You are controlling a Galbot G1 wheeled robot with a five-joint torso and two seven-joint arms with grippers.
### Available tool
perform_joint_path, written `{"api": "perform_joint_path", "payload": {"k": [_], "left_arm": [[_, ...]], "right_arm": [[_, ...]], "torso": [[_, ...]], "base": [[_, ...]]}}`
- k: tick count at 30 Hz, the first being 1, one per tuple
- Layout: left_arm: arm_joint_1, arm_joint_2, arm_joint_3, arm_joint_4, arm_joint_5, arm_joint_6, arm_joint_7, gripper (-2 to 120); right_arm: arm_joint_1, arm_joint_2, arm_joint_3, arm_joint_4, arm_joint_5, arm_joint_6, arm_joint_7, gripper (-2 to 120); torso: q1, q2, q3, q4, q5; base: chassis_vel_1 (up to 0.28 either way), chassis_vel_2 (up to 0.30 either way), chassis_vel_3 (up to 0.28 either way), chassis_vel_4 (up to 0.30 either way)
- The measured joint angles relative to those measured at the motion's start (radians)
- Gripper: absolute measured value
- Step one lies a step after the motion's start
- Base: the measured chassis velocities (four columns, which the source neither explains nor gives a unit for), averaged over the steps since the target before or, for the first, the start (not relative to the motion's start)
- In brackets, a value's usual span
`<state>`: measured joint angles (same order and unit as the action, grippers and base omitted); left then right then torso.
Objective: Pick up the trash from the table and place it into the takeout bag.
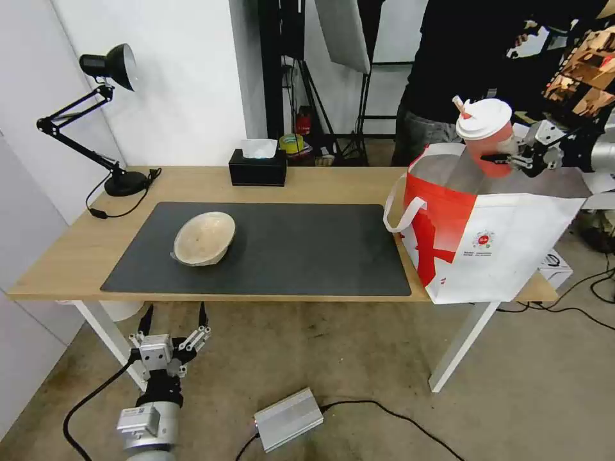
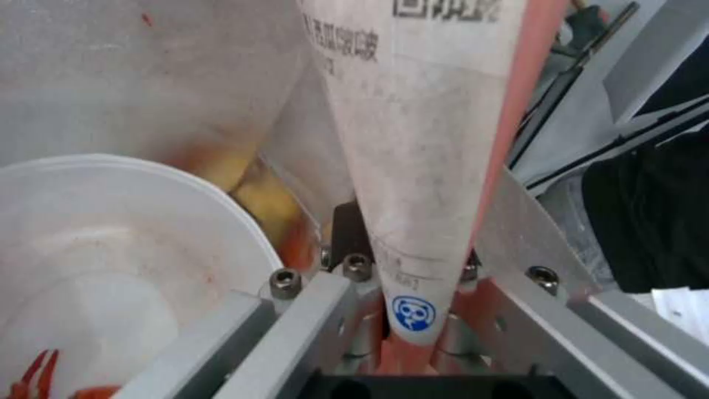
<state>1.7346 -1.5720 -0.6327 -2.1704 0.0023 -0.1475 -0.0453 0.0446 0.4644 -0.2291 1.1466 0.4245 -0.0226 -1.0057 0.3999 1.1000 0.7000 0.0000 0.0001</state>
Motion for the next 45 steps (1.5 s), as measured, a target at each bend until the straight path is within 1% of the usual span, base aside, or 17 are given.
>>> {"api": "perform_joint_path", "payload": {"k": [4,11,14,15,18,19,20,25,26,28,29,30,33,38,42,45], "left_arm": [[0.002,-0.001,0.001,-0.004,0.0,0.0,0.0,100],[0.005,-0.001,0.003,-0.008,0.0,0.0,0.0,100],[0.008,0.0,0.003,-0.012,0.001,0.0,0.0,100],[0.008,0.0,0.003,-0.012,0.001,0.0,0.0,100],[0.011,0.0,0.004,-0.016,0.002,0.0,0.0,100],[0.011,0.0,0.005,-0.017,0.002,0.0,0.0,100],[0.011,0.0,0.005,-0.017,0.002,0.0,0.0,100],[0.015,-0.002,0.009,-0.023,0.006,0.0,0.0,100],[0.015,-0.002,0.009,-0.023,0.006,0.0,0.0,100],[0.015,-0.003,0.01,-0.024,0.006,0.0,0.0,100],[0.015,-0.004,0.011,-0.025,0.007,0.0,0.0,100],[0.015,-0.004,0.011,-0.025,0.007,0.0,0.0,100],[0.016,-0.005,0.011,-0.027,0.007,0.0,0.0,100],[0.016,-0.005,0.011,-0.027,0.008,0.0,0.0,100],[0.012,-0.006,0.012,-0.023,0.008,0.0,0.0,100],[0.01,-0.006,0.012,-0.02,0.008,0.001,0.0,100]], "right_arm": [[0.0,-0.008,0.006,-0.005,-0.003,0.005,-0.03,3],[-0.013,-0.015,0.014,-0.011,-0.003,0.024,-0.031,4],[-0.024,-0.022,0.023,-0.012,-0.001,0.033,-0.031,12],[-0.024,-0.022,0.023,-0.012,-0.001,0.033,-0.031,12],[-0.03,-0.028,0.031,-0.012,0.0,0.036,-0.039,26],[-0.031,-0.031,0.032,-0.012,0.0,0.036,-0.042,30],[-0.031,-0.031,0.032,-0.012,0.0,0.036,-0.042,30],[-0.03,-0.038,0.037,-0.013,0.004,0.038,-0.057,53],[-0.03,-0.038,0.037,-0.013,0.004,0.038,-0.057,53],[-0.027,-0.038,0.037,-0.013,0.005,0.039,-0.061,61],[-0.025,-0.039,0.037,-0.013,0.006,0.039,-0.063,68],[-0.025,-0.039,0.037,-0.013,0.006,0.039,-0.063,68],[-0.023,-0.039,0.037,-0.013,0.007,0.039,-0.068,81],[-0.023,-0.039,0.039,-0.01,0.014,0.039,-0.069,84],[-0.017,-0.037,0.04,-0.002,0.031,0.039,-0.07,78],[-0.011,-0.037,0.04,0.003,0.038,0.039,-0.071,77]], "torso": [[0.0,0.0,0.0,-0.0001,0.0],[0.0,0.0,0.0,0.0,-0.0001],[0.0,0.0,0.0,-0.0001,0.0],[0.0,0.0,0.0,-0.0001,0.0],[0.0,0.0,0.0,0.0,0.0],[0.0,0.0,0.0,0.0,0.0],[0.0,0.0,0.0,0.0,0.0],[0.0,0.0,0.0,-0.0001,-0.0001],[0.0,0.0,0.0,-0.0001,-0.0001],[0.0,0.0,0.0,0.0,0.0],[0.0,0.0,0.0,0.0,-0.0001],[0.0,0.0,0.0,0.0,-0.0001],[0.0,0.0,0.0,0.0,-0.0001],[0.0,0.0,0.0,0.0,-0.0001],[0.0,0.0,0.0,0.0,-0.0001],[0.0,0.0,0.0,0.0,-0.0001]], "base": [[0.0,0.0,0.0,0.0],[0.0,0.0,0.0,0.0],[0.0,0.0,0.0,0.0],[0.0,0.0,0.0,0.0],[0.0,0.0,0.0,0.0],[0.0,0.0,0.0,0.0],[0.0,0.0,0.0,0.0],[0.0,0.0,0.0,0.0],[0.0,0.0,0.0,0.0],[0.0,0.0,0.0,0.0],[0.0,0.0,0.0,0.0],[0.0,0.0,0.0,0.0],[0.0,0.0,0.0,0.0],[0.0,0.0,0.0,0.0],[0.0,0.0,0.0,0.0],[0.0,0.0,0.0,0.0]]}}
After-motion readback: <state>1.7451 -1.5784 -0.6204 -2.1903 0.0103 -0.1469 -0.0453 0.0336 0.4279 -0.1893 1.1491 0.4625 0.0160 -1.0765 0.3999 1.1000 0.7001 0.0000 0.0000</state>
